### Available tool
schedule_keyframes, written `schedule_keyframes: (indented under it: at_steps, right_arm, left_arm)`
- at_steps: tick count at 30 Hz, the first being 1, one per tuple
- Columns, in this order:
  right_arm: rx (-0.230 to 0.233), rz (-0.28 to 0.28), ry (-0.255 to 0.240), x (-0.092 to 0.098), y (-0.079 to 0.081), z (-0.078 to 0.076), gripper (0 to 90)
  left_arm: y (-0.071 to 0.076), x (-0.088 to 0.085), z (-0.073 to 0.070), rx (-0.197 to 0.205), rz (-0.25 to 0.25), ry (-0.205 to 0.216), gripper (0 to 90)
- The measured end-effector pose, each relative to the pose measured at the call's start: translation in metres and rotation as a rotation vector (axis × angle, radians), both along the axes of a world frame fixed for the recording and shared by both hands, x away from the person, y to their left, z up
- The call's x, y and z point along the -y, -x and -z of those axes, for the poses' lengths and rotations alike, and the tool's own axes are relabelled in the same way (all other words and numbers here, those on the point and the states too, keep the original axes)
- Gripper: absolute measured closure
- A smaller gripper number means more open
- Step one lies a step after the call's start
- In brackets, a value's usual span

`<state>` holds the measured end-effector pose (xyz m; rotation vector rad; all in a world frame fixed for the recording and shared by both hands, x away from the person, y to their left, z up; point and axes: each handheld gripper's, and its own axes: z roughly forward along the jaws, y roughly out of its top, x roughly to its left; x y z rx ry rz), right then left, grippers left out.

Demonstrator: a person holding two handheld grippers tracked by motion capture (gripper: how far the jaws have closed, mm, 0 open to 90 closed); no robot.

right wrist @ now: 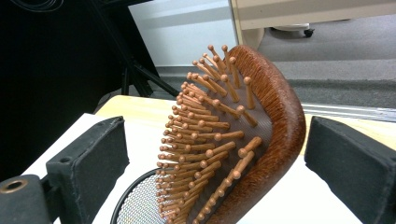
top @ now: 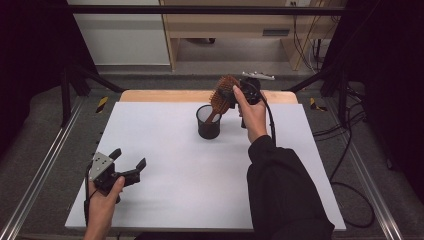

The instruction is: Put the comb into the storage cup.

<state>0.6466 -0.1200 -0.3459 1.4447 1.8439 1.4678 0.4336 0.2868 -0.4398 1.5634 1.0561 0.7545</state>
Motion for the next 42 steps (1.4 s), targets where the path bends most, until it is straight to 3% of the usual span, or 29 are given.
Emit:
schedule_keyframes:
  at_steps: [13, 23, 29, 33, 42]
  right_arm:
    - [0.015, -0.007, 0.030, 0.002, 0.006, 0.000, 5.2]
    - [0.027, 0.002, 0.005, 0.012, 0.014, -0.005, 8.1]
    - [0.048, 0.010, -0.013, 0.020, 0.027, -0.013, 10.1]
    - [0.089, 0.004, -0.003, 0.026, 0.037, -0.020, 8.6]
    - [0.257, 0.095, -0.002, 0.044, 0.063, -0.033, 4.4]
  left_arm:
    - [-0.001, -0.001, 0.000, -0.004, -0.002, 0.005, 2.9]
    - [-0.001, -0.002, 0.002, -0.012, -0.011, 0.013, 2.9]
    - [0.000, -0.003, 0.003, -0.018, -0.019, 0.019, 2.9]
    - [0.000, -0.004, 0.004, -0.020, -0.031, 0.023, 2.9]
    - [0.002, -0.013, 0.004, -0.016, -0.066, 0.044, 2.9]
